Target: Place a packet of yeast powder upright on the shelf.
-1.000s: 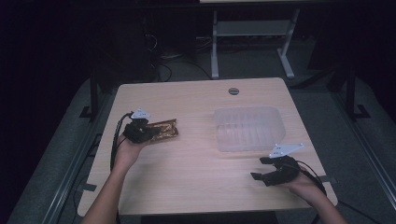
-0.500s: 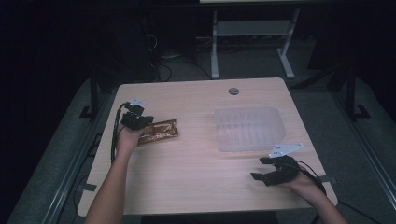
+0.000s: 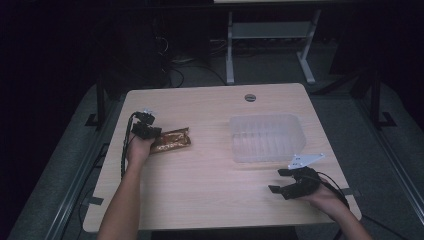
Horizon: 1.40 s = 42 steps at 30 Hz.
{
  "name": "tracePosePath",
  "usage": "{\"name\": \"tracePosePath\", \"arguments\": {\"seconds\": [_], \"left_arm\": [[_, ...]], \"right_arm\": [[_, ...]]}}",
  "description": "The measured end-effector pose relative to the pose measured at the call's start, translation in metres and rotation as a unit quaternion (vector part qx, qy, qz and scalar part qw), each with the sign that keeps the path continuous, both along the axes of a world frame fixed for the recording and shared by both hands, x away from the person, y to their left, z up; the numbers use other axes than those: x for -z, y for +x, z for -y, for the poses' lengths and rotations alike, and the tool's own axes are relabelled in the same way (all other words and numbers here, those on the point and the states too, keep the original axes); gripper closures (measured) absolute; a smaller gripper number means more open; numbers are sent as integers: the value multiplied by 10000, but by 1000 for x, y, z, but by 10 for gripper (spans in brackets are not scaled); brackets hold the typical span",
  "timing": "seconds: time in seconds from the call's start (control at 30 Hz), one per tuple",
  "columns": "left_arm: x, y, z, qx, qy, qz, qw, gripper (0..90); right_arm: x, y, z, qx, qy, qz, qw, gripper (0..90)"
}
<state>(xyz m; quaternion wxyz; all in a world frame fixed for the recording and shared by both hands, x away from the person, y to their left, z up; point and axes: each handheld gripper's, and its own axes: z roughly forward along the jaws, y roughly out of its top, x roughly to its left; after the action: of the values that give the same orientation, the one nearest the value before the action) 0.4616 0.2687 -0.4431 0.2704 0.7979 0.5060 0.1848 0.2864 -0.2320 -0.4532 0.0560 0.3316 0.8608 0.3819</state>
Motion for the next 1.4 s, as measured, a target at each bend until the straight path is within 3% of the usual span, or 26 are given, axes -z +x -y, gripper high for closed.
{"name": "tracePosePath", "arguments": {"seconds": [0.27, 0.57, 0.7, 0.77, 0.8, 0.83, 0.87, 1.03, 1.3, 1.37, 1.4], "left_arm": [[2, -15, -2, 228, -186, -165, 9994, 899], [0, -44, 0, 506, -186, -124, 9985, 899], [-7, -46, -6, 492, -124, -29, 9987, 899], [-13, -45, -16, 367, -142, 74, 9992, 899], [-19, -42, -29, 175, -142, 135, 9997, 899], [-19, -42, -29, 175, -142, 135, 9997, 899], [-24, -40, -42, -7, -129, 182, 9998, 899], [-25, -39, -61, -194, -79, 163, 9996, 899], [-5, -38, -78, -484, 214, -4, 9986, 898], [1, -38, -78, -503, 72, -45, 9987, 899], [3, -39, -77, -467, 108, -89, 9988, 899]], "right_arm": [[-1, -1, 2, 31, 17, 8, 10000, 263], [-2, -1, 1, 24, 18, 33, 10000, 263], [-2, -1, 1, 25, 14, 32, 10000, 263], [-2, -1, 0, 25, 18, 35, 10000, 263], [-2, -1, 0, 25, 15, 33, 10000, 263], [-2, -1, 0, 22, 14, 36, 10000, 262], [-2, -1, 0, 22, 14, 30, 10000, 263], [-2, -1, 0, 32, 6, 8, 10000, 263], [-1, -1, -1, 12, 1, 19, 10000, 263], [-1, -1, -1, 21, -1, 8, 10000, 263], [-1, -1, -1, 15, -1, 5, 10000, 263]]}}
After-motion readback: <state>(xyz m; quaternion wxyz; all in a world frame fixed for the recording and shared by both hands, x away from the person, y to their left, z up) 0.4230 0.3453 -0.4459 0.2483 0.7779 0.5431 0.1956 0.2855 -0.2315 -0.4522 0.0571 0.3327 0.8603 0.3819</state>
